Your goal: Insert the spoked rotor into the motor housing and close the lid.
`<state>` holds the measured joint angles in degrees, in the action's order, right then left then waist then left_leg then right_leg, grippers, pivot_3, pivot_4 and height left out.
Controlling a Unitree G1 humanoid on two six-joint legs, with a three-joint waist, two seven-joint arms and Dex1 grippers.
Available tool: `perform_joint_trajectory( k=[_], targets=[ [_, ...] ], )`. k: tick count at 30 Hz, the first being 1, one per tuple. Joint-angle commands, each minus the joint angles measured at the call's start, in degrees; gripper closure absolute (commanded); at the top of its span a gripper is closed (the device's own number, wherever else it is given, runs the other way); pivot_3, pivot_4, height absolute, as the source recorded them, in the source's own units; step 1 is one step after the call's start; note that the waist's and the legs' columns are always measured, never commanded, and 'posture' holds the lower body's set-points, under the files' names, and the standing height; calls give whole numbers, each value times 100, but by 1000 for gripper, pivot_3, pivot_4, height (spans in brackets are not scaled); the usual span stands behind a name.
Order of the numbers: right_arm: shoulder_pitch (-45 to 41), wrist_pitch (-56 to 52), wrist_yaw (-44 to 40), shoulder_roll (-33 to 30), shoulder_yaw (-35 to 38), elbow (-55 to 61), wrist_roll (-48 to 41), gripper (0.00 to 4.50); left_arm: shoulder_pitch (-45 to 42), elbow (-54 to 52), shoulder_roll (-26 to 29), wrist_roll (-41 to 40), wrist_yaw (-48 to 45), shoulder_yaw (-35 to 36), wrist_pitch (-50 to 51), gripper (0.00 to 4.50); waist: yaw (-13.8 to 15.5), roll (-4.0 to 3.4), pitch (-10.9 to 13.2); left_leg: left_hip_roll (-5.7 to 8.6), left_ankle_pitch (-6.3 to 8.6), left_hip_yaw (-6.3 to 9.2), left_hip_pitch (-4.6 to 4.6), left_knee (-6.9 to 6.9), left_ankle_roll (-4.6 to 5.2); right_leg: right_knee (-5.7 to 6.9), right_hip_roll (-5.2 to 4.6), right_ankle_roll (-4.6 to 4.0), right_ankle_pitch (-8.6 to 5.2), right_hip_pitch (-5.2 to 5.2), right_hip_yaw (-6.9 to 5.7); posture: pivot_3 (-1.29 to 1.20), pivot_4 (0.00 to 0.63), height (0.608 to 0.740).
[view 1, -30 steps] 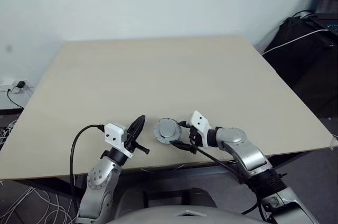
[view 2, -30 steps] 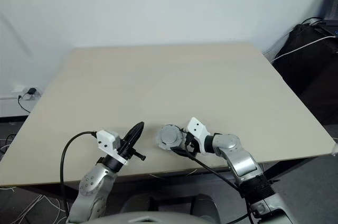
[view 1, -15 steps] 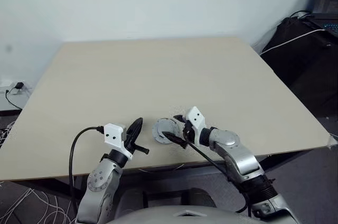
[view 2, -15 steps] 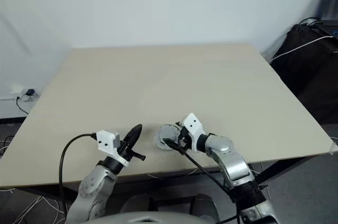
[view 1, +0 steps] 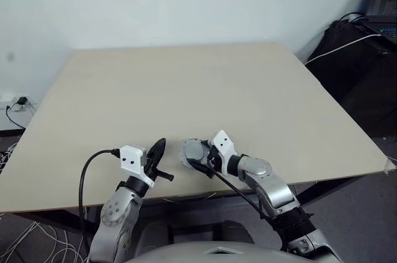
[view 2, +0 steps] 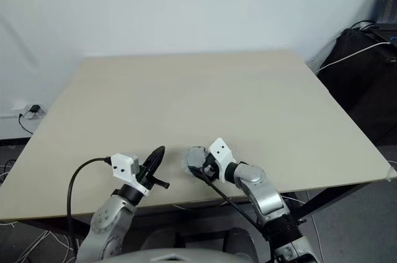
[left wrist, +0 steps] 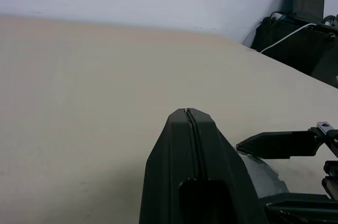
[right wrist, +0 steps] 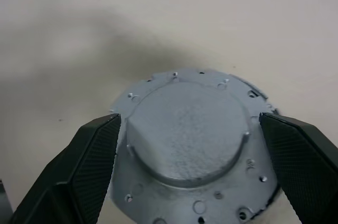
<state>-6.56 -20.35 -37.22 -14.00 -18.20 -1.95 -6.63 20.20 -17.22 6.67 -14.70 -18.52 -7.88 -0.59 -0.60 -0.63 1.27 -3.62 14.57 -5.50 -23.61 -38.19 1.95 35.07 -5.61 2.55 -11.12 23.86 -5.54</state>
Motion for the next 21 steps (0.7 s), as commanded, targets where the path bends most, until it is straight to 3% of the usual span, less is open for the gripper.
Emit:
perform_joint_trajectory(
  k=[1, 4, 9, 21],
  targets=[
    [-157, 120, -56, 35, -39, 20, 30, 30, -32, -78, -68, -40, -12, 19, -122, 4500, 0, 0, 0, 0, 0, 0, 0, 0, 0, 0, 0, 0, 0, 0, 0, 0, 0, 740],
    [-220, 130, -45, 52, -74, -124, 104, 30, -36, -89, -85, -38, -18, 24, -114, 4500, -1, -1, -1, 0, 0, 0, 2, -1, 0, 1, 0, 0, 0, -1, 0, 0, 0, 740],
    [-294, 251, 143, 105, -4, -340, 218, 1250, -9, -145, -106, -31, 4, 44, -86, 4500, -2, 0, -3, 0, 0, 0, 4, -2, 0, 4, 1, 0, 0, -3, 0, 0, 0, 740],
    [-170, 365, 240, 132, 250, -99, 31, 1260, 18, -235, -93, -15, -27, 32, -66, 4500, 4, 0, -4, 1, -1, 1, 4, -8, -1, 10, 2, 0, 0, -3, 3, 0, 0, 740]
  ],
)
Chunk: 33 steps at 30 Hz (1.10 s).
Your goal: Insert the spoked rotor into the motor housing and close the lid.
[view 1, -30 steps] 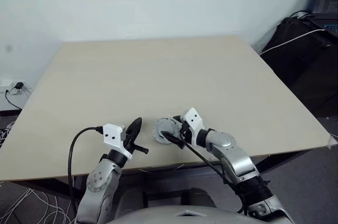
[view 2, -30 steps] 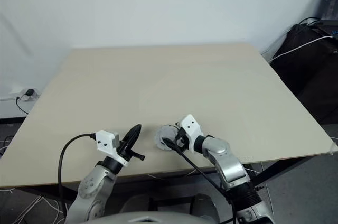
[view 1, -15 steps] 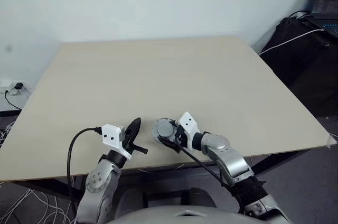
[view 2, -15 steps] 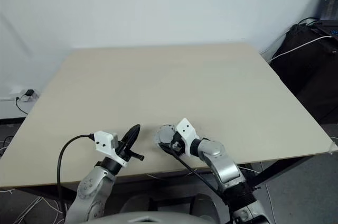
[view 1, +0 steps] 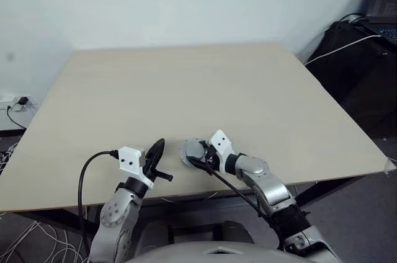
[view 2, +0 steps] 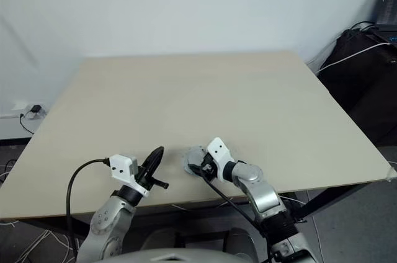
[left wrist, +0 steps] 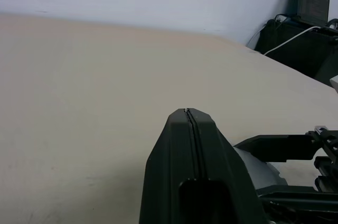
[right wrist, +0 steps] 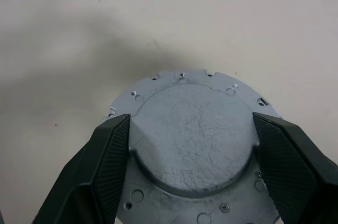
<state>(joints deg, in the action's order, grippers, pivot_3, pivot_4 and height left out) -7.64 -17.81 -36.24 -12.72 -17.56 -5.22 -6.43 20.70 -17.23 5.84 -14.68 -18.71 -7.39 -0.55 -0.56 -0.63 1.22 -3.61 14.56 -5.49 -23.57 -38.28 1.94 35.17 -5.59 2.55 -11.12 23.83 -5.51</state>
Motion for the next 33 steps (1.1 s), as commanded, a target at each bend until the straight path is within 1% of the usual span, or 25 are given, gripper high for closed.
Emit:
perform_joint_trajectory(
  k=[1, 7, 12, 19, 33],
  targets=[
    [-69, 87, 191, 3, 166, 208, 55, 1260, -30, -237, -8, -18, -10, -16, -64, 4500, 1, 0, 0, 0, 0, 0, 0, 0, 0, 0, 0, 0, 0, 0, 0, 0, 0, 740],
    [-148, 84, 432, 64, -10, 46, 338, 1260, -34, -75, 4, -16, -57, 29, -147, 4500, 5, -1, -1, 1, 0, 0, 0, 0, 0, 0, 0, 0, 0, -1, 0, 0, 0, 740],
    [-196, -32, 232, -38, -156, 12, 422, 1260, 9, 6, 4, -8, -72, 53, -238, 4500, -6, -3, -4, 0, 0, 0, 2, -1, 0, 1, 0, 0, 0, -2, 1, 0, 0, 740],
    [-285, -425, -205, -329, -161, 73, 300, 1260, -15, 278, 23, -32, -190, 81, -416, 4500, 5, -10, -17, 1, 0, 0, 3, -1, 0, 1, 0, 0, 0, -4, 0, 0, 0, 740],
    [-288, -591, -270, -432, -164, 152, 246, 1260, -44, 577, 13, -50, -382, 97, -654, 4500, 25, -14, -25, 2, 0, 1, 3, -2, 0, 0, -1, 0, 0, -5, 0, 0, 0, 740]
  ],
)
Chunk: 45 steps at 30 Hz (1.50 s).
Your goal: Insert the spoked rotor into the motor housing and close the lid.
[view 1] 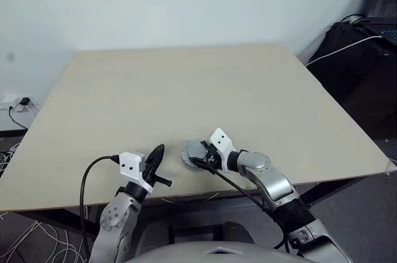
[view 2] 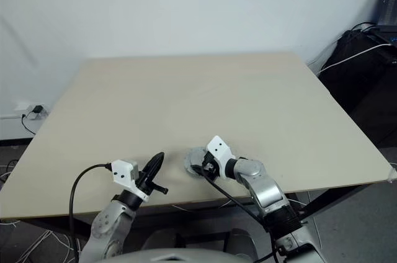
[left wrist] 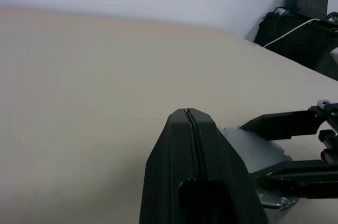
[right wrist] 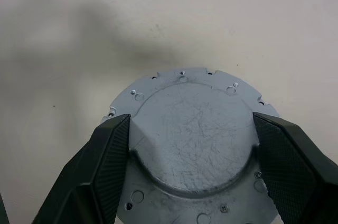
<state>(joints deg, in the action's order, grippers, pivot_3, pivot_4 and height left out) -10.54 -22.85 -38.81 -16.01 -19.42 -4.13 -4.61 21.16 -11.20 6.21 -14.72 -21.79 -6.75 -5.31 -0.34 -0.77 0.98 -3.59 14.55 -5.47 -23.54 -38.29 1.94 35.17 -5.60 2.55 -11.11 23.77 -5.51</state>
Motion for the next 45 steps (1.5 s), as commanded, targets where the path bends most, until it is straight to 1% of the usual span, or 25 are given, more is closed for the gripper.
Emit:
perform_joint_trajectory(
  k=[1, 14, 20, 24, 34, 41, 45],
  targets=[
    [-1, -88, -18, -112, 9, 39, 74, 1260, -100, 2, -27, -47, -82, 36, -193, 4500, 5, 0, 0, 0, 0, 0, 0, 0, 0, 0, 0, 0, 0, 0, 0, 0, 0, 740],
    [-119, -189, -113, -317, -150, 11, 186, 1260, -92, 109, -43, -35, -127, 61, -288, 4500, 34, -11, -12, 1, 0, 0, 1, -2, 0, 0, 0, 0, 0, -2, 0, 0, 0, 740],
    [-139, -383, 39, -271, -142, -23, 217, 1260, -90, 115, -50, -38, -131, 57, -287, 4500, 56, -17, -28, 0, 0, 0, 2, -2, 0, 1, 0, 0, 0, -2, 0, 0, 0, 740],
    [-186, -591, 229, -127, -6, -72, 138, 1260, -87, 105, -55, -64, -140, 50, -249, 4500, 55, -20, -47, -1, 0, 0, 7, -2, 0, 2, 0, 0, 0, -5, 0, 0, 0, 740],
    [-239, -919, 361, -263, -48, -140, 280, 1260, -77, 60, -58, -51, -127, 52, -239, 4500, 90, -26, -50, -1, 1, 5, 16, -37, -2, 54, -11, -3, -2, -6, 1, 0, 0, 740],
    [-163, -799, 37, -475, -249, -14, 232, 1260, -73, 28, -57, -73, -141, 40, -208, 4500, 150, -37, -45, -1, 2, 9, 13, -51, -2, 64, -23, -2, -2, -6, -1, 0, 0, 740],
    [-201, -622, 231, -484, -265, -28, 361, 1260, -79, 9, -56, -81, -136, 39, -191, 4500, 155, -35, -45, 3, 4, 9, 5, -51, 2, 60, -24, -3, -7, 2, -2, 0, 0, 740]
  ],
)
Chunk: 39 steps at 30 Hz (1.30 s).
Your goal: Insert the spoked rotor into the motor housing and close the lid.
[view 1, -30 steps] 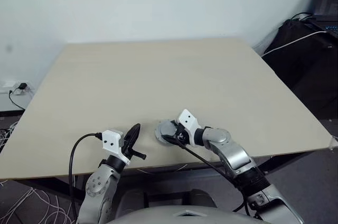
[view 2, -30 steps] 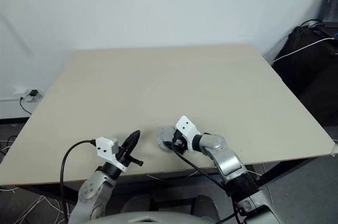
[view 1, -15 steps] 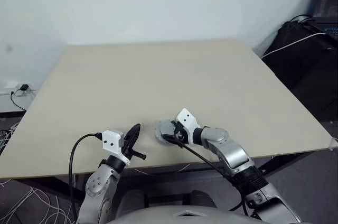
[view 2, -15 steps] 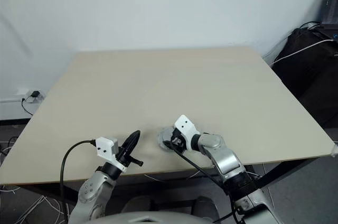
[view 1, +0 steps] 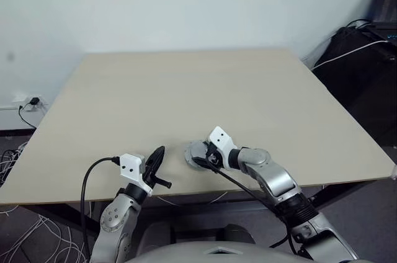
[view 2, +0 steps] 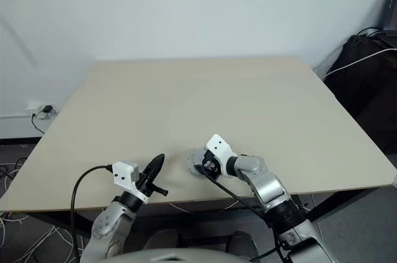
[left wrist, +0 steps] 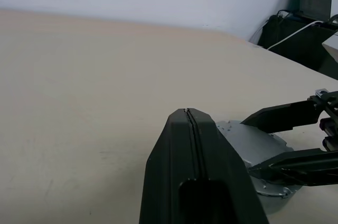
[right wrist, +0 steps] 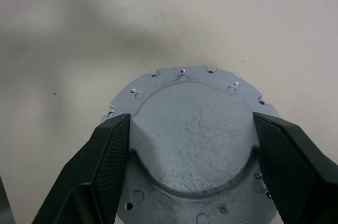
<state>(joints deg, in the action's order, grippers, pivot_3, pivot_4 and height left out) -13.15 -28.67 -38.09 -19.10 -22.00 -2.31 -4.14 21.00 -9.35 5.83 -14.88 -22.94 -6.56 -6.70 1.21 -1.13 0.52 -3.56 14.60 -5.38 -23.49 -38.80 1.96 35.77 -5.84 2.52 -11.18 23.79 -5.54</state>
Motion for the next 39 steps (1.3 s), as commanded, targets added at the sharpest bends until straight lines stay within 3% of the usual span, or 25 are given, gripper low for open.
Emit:
perform_joint_trajectory(
  k=[1, 7, 22, 31, 39],
  targets=[
    [50, -30, 203, -142, 25, -207, 300, 1260, -63, -179, -20, -66, -18, 21, -51, 4500, -1, 2, 1, 2, 2, -1, -2, 0, 1, -1, 1, -1, -2, 2, 0, 0, 0, 740],
    [-33, -116, 540, -51, 44, -295, 463, 1260, -72, -185, -25, -58, 10, 31, -42, 4500, -9, 0, 8, -1, 2, -2, -2, -1, 0, 3, 3, 0, -2, 5, -2, 0, 0, 740],
    [-58, -426, 402, -76, -8, -241, 348, 1260, -378, 11, 31, 231, 240, 25, 210, 4500, -15, -9, 16, -4, 3, 12, -2, -1, 0, 3, -24, 1, -1, 6, -16, 0, 0, 740],
    [-114, -421, 417, 12, -21, -300, 331, 1260, -1848, 574, 278, 32, 389, 242, 2308, 4500, -33, -3, 22, 4, 2, 16, -2, -1, 1, 4, -16, 2, -1, 4, -22, 0, 0, 740],
    [-109, -438, 445, 51, -14, -259, 323, 1260, -3141, 1268, 593, -391, -770, 22, 3562, 4500, -44, 14, 35, 5, -1, 28, -1, -4, -4, 4, 15, 0, -1, 3, -13, 0, 0, 740]
  ],
)
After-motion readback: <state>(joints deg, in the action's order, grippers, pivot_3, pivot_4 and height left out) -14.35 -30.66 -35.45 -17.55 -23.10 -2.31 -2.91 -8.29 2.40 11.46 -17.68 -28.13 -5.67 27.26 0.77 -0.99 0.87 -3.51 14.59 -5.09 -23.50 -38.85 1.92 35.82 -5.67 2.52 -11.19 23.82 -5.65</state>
